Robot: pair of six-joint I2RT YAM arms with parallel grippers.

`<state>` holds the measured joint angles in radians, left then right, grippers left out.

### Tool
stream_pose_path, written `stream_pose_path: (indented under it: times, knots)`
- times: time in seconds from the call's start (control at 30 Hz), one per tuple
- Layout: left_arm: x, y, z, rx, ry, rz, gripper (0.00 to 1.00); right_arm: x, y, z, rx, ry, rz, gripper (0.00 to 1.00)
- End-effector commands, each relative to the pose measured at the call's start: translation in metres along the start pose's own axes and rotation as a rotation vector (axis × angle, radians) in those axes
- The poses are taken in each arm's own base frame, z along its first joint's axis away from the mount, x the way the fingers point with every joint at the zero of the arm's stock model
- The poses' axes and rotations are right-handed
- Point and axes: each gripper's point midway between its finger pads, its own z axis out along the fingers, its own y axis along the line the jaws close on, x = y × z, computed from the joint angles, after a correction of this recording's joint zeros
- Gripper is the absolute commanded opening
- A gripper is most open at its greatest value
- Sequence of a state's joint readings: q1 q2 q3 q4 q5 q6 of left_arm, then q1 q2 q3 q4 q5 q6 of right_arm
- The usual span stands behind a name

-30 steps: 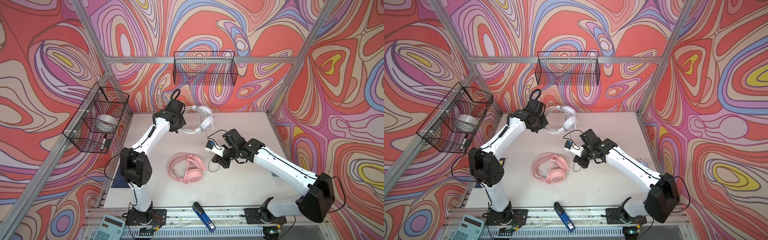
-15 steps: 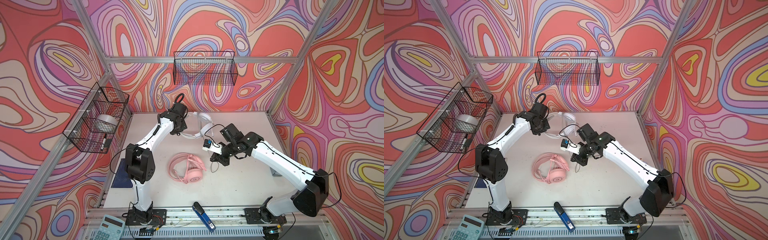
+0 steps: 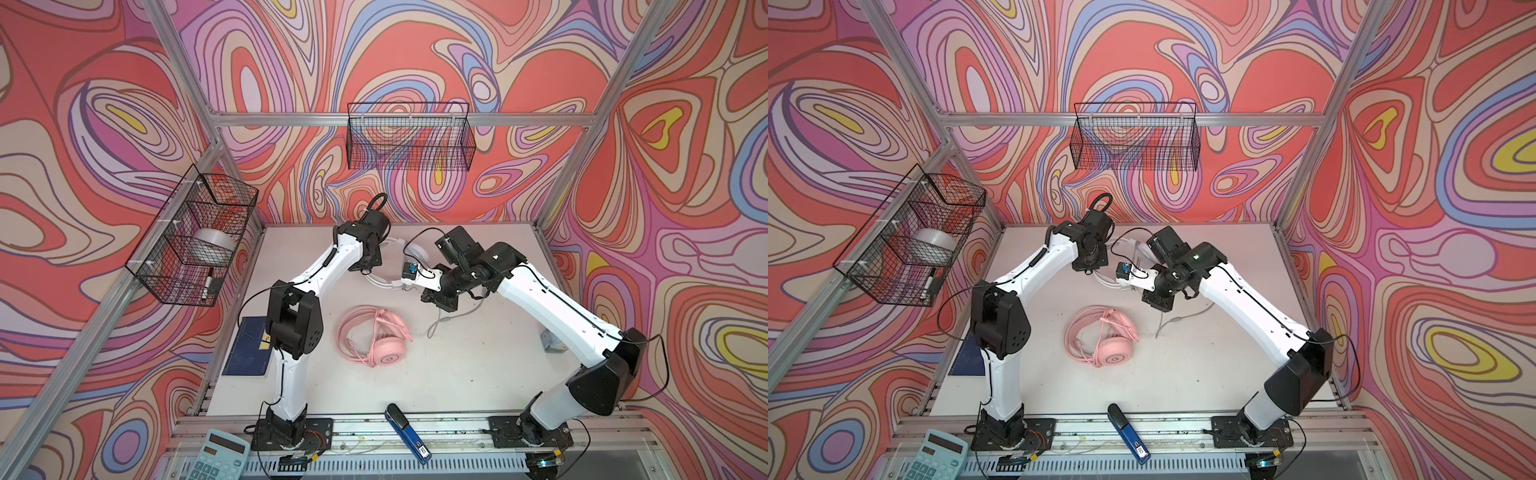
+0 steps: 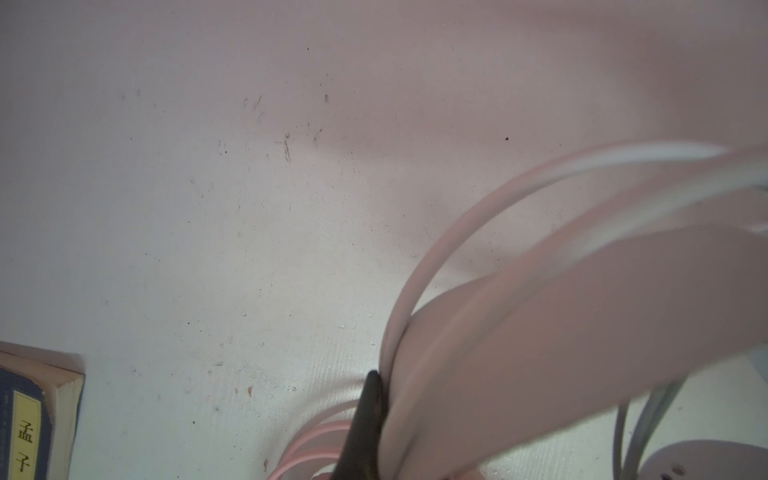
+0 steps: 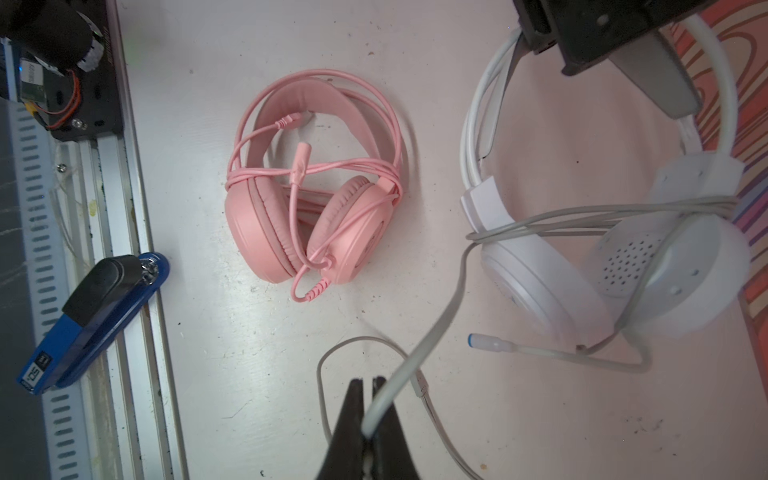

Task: Wrap the headphones

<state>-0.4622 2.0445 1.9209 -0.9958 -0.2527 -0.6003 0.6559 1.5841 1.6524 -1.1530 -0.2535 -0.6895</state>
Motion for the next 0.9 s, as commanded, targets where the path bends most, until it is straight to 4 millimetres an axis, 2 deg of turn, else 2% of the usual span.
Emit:
stream_pose_path:
  times: [0.0, 0.23, 0.43, 0.6, 0.77, 0.87]
  knots:
    - [-0.005, -0.002, -0.009, -0.021, -0.024, 0.061, 0.0, 0.0, -0.014, -0.008, 0.077, 0.048, -0.066, 0.0]
    - [0.0, -0.014, -0.005, 0.018, -0.01, 0.14, 0.0, -0.002, -0.065, -0.021, 0.298, 0.074, -0.154, 0.0]
    - [0.007, -0.025, -0.007, 0.05, -0.001, 0.222, 0.0, 0.009, -0.108, -0.019, 0.429, 0.11, -0.155, 0.0]
    - [0.01, -0.034, -0.009, 0.075, -0.001, 0.282, 0.0, 0.006, -0.125, -0.012, 0.438, 0.095, -0.153, 0.0]
    - [0.013, -0.039, -0.011, 0.096, 0.002, 0.32, 0.0, 0.012, -0.144, 0.002, 0.44, 0.108, -0.122, 0.0]
    - [0.013, -0.038, -0.012, 0.093, 0.004, 0.343, 0.0, 0.018, -0.164, 0.003, 0.482, 0.11, -0.082, 0.0]
